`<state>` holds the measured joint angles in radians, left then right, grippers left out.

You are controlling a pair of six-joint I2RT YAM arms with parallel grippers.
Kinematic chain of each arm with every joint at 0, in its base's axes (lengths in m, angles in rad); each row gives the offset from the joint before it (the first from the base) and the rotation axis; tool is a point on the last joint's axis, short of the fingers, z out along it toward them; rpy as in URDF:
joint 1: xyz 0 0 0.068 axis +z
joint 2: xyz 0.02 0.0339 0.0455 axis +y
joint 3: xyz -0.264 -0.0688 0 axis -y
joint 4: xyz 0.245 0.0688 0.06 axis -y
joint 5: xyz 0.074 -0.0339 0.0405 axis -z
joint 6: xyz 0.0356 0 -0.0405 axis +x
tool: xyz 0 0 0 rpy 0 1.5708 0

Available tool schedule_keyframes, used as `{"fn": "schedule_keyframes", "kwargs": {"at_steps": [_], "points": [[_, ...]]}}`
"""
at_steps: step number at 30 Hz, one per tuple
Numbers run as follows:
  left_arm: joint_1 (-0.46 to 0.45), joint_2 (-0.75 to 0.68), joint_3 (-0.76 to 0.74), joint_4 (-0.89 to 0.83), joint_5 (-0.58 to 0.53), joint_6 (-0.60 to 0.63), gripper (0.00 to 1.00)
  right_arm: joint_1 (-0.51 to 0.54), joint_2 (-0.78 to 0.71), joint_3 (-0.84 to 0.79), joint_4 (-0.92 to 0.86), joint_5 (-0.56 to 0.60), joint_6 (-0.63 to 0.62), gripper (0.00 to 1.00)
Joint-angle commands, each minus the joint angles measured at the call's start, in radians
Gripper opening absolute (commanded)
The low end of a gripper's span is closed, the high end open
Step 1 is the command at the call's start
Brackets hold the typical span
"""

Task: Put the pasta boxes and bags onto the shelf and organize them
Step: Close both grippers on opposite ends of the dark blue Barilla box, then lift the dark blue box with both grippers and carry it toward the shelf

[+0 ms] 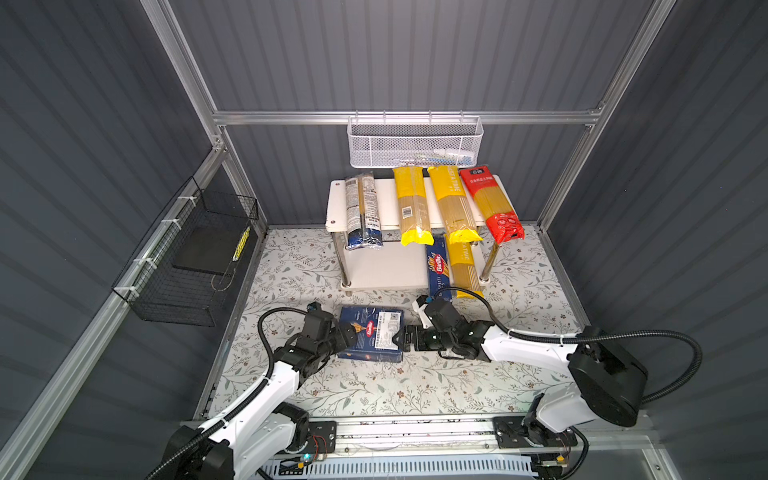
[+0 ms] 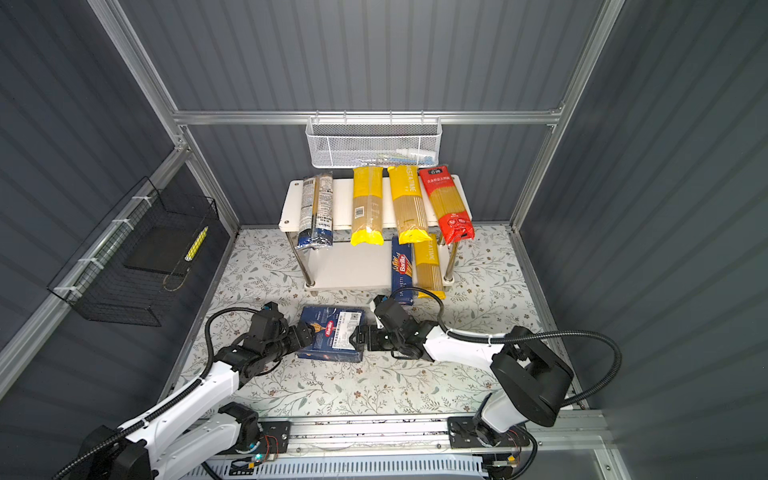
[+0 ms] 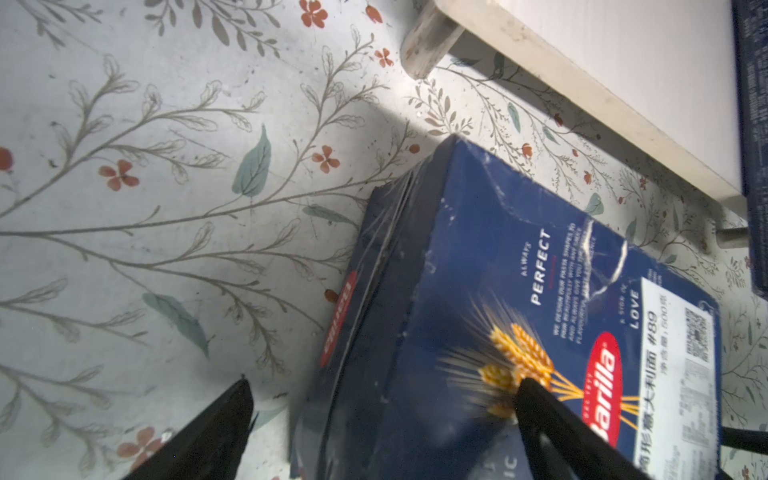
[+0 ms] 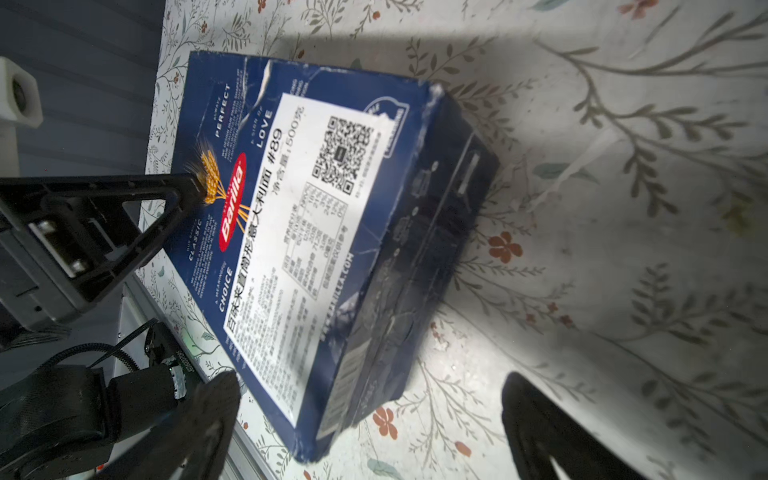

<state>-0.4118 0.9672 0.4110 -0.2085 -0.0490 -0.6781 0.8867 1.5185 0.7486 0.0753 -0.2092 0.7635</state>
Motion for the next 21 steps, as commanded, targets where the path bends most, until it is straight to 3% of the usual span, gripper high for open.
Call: {"fn": "schedule_keyframes", "kwargs": {"at_steps": [1,12,21], "points": [[-0.002,0.025,0.011,0.059,0.054,0.046,0.99,0.016,0.033,0.009,0.071,-0.02,0.022,0.99],[-0.002,0.049,-0.017,0.201,0.177,0.095,0.99,0.021,0.079,0.056,0.097,-0.023,0.013,0.99],[-0.004,0.077,-0.024,0.217,0.261,0.118,0.99,0.021,0.122,0.128,0.067,-0.059,-0.021,0.99]]}}
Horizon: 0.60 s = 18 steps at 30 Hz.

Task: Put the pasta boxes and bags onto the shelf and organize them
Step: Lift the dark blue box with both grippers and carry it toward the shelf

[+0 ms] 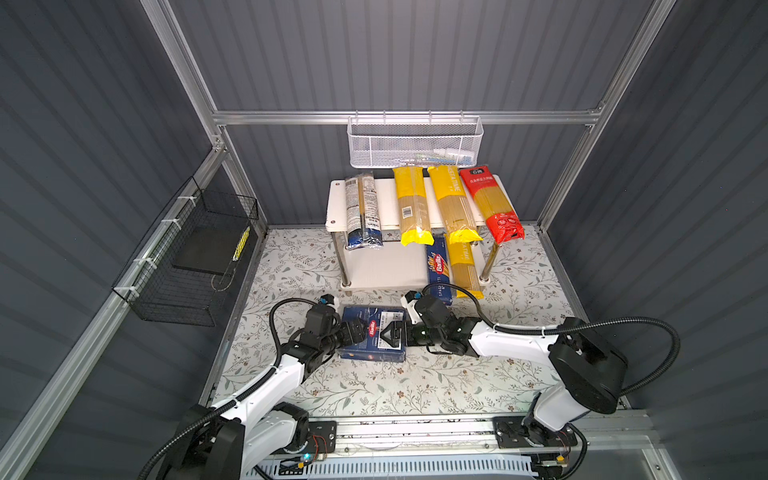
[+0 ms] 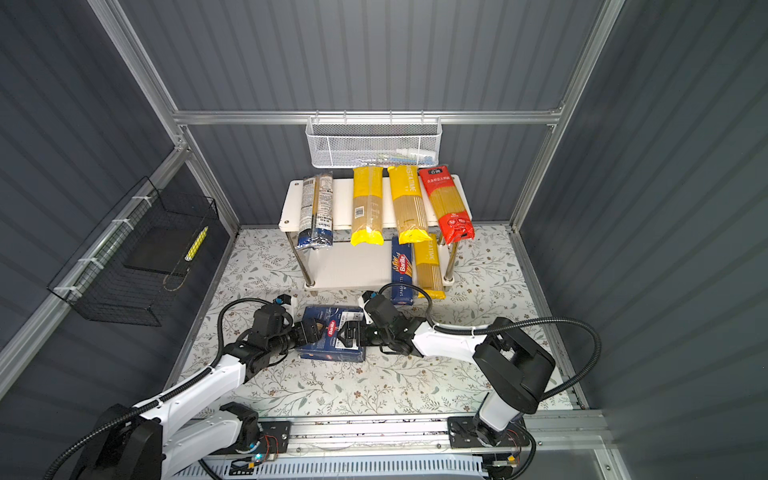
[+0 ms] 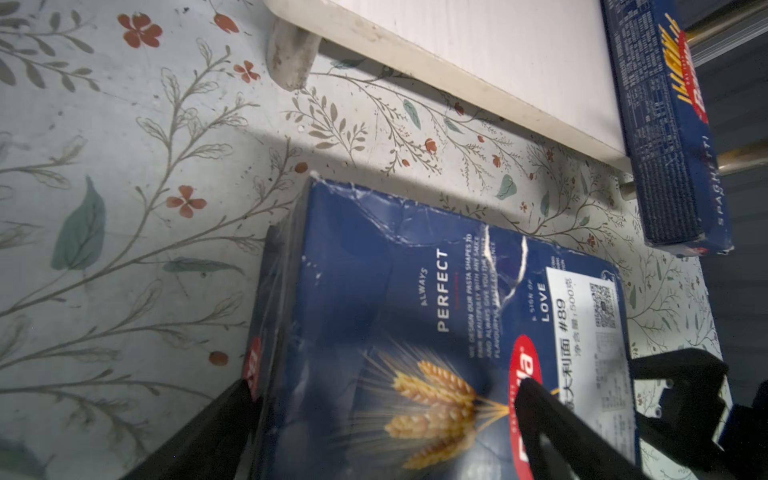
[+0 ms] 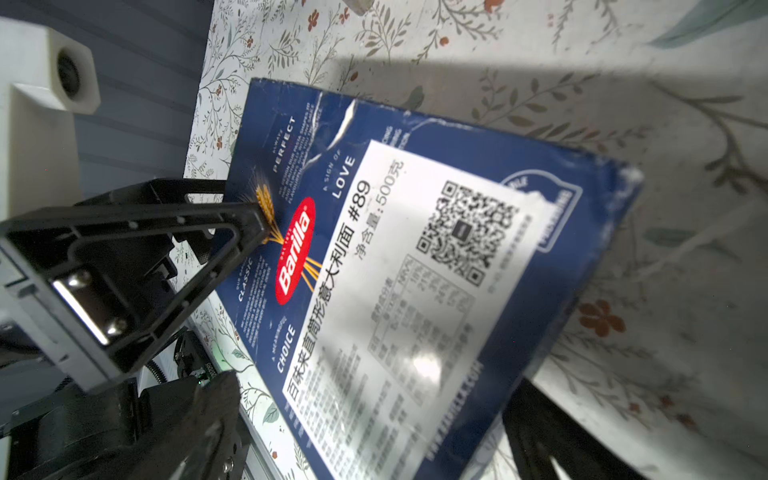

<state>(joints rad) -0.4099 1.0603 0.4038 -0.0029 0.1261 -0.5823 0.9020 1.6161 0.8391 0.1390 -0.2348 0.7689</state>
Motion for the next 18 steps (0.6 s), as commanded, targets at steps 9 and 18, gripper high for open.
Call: {"fn": "schedule_keyframes", "kwargs": {"at_steps": [9,18], "points": [[-0.009,-0.103,-0.042,-0.014,0.108,0.034,0.99,0.006,0.031,0.093,-0.046,-0.037,-0.065,0.99],[-0.009,-0.076,-0.047,-0.1,-0.028,0.011,0.99,-0.017,0.017,0.073,-0.131,0.038,-0.091,0.99]]}}
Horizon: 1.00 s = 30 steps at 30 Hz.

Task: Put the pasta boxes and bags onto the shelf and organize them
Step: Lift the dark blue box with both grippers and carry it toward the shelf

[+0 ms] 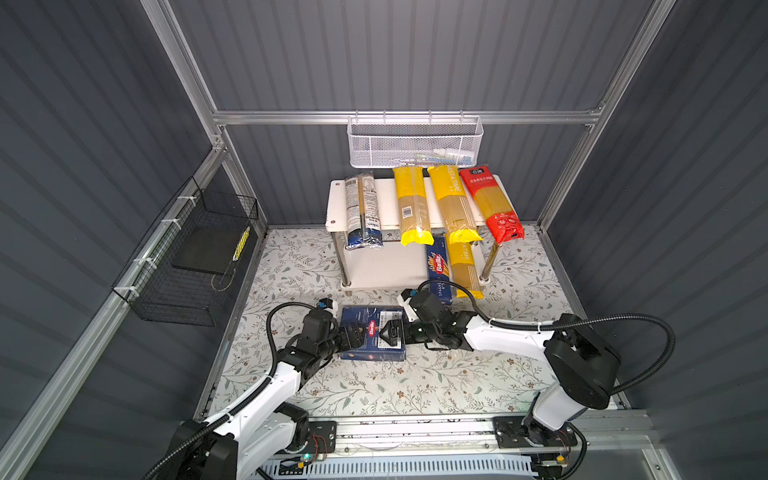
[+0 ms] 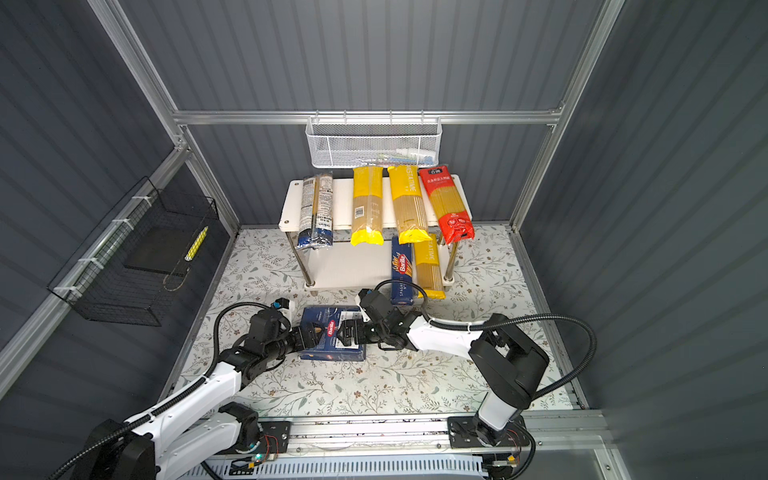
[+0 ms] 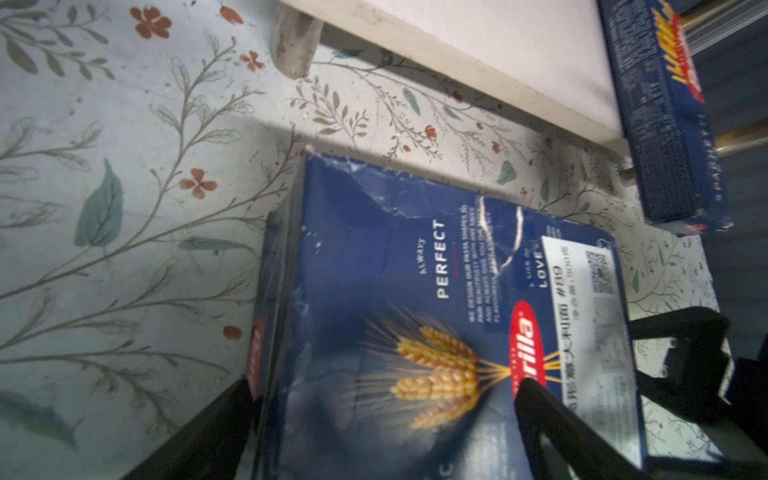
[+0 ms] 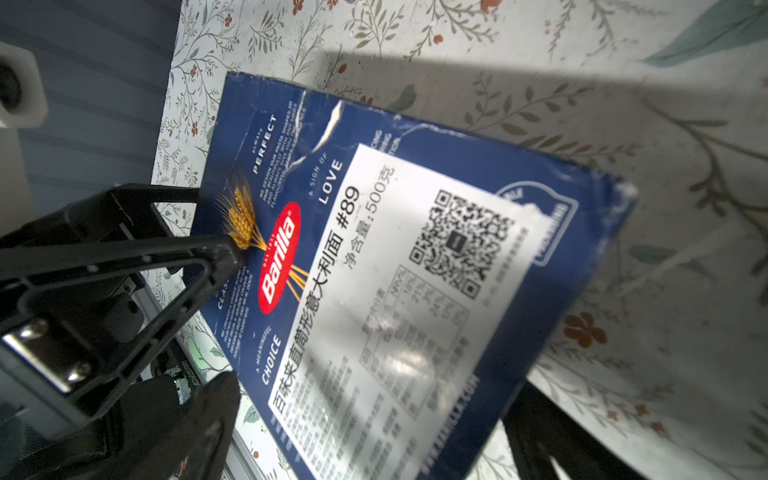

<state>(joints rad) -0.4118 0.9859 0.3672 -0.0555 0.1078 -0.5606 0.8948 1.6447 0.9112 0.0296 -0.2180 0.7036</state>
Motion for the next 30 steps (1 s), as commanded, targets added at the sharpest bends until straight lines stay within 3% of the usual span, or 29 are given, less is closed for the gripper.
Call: {"fn": "schedule_keyframes", "kwargs": {"at_steps": [1,15,21,30], "points": [[-0.008,-0.004,-0.014,-0.043,-0.01,-0.018,0.99,-0.011,-0.015,0.001,-0.031,0.022,-0.027,0.99],[-0.01,0.054,-0.028,0.056,0.067,-0.031,0.99,-0.005,0.016,-0.01,0.027,-0.017,0.005,0.99],[-0.033,0.103,-0.004,0.129,0.195,-0.001,0.99,-0.001,0.023,0.022,0.066,-0.041,0.018,0.99],[-0.111,0.143,0.033,0.128,0.179,0.013,0.99,0.0,0.018,0.049,0.093,-0.072,0.016,0.99]]}}
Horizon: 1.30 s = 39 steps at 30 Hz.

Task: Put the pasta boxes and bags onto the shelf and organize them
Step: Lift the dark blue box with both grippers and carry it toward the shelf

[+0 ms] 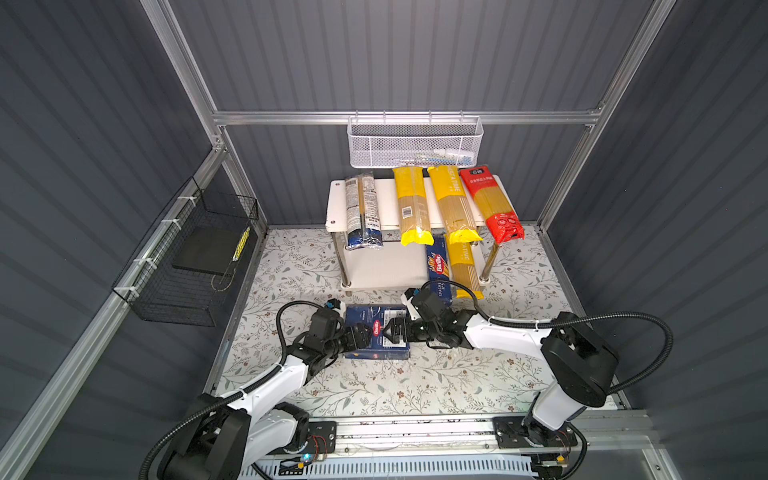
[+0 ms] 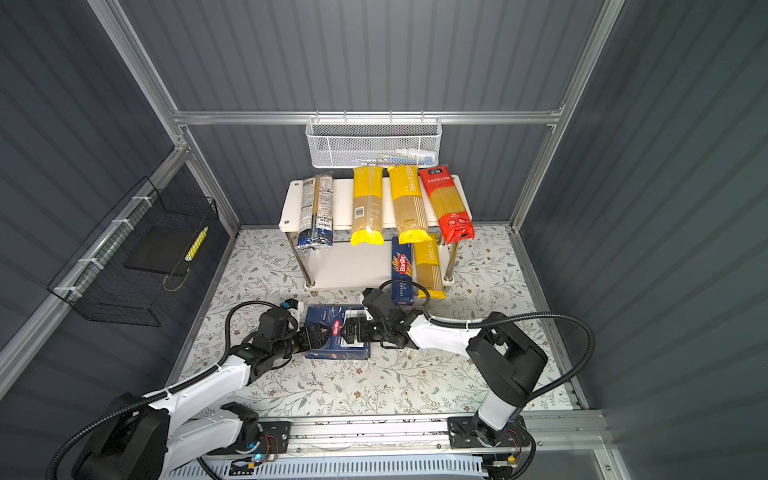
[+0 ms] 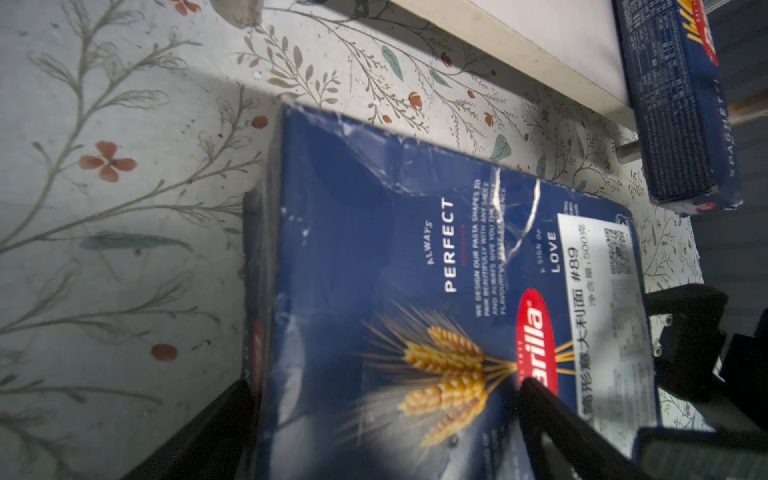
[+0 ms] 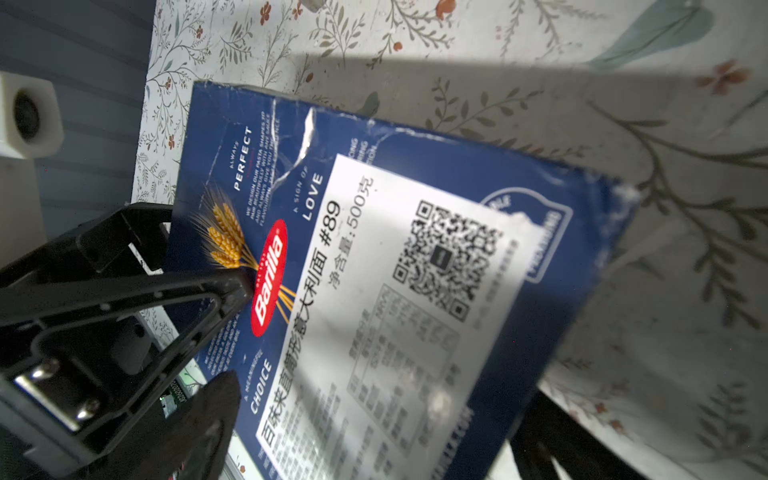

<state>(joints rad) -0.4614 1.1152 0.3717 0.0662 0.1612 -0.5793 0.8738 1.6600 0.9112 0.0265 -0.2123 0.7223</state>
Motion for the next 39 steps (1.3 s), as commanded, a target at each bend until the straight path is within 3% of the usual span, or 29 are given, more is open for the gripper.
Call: {"fn": "schedule_keyframes", "kwargs": {"at_steps": [1,15,39], "points": [[-0.068,0.015,0.035,0.006,0.124,0.031,0.99,0.02,-0.004,0.049,0.095,-0.074,-0.004,0.99],[-0.191,0.09,0.112,0.058,0.049,-0.006,0.99,0.022,-0.048,0.066,0.085,-0.061,-0.017,0.99],[-0.212,0.008,0.231,-0.056,-0.032,0.012,0.99,0.025,-0.087,0.139,0.04,-0.039,-0.054,0.99]]}}
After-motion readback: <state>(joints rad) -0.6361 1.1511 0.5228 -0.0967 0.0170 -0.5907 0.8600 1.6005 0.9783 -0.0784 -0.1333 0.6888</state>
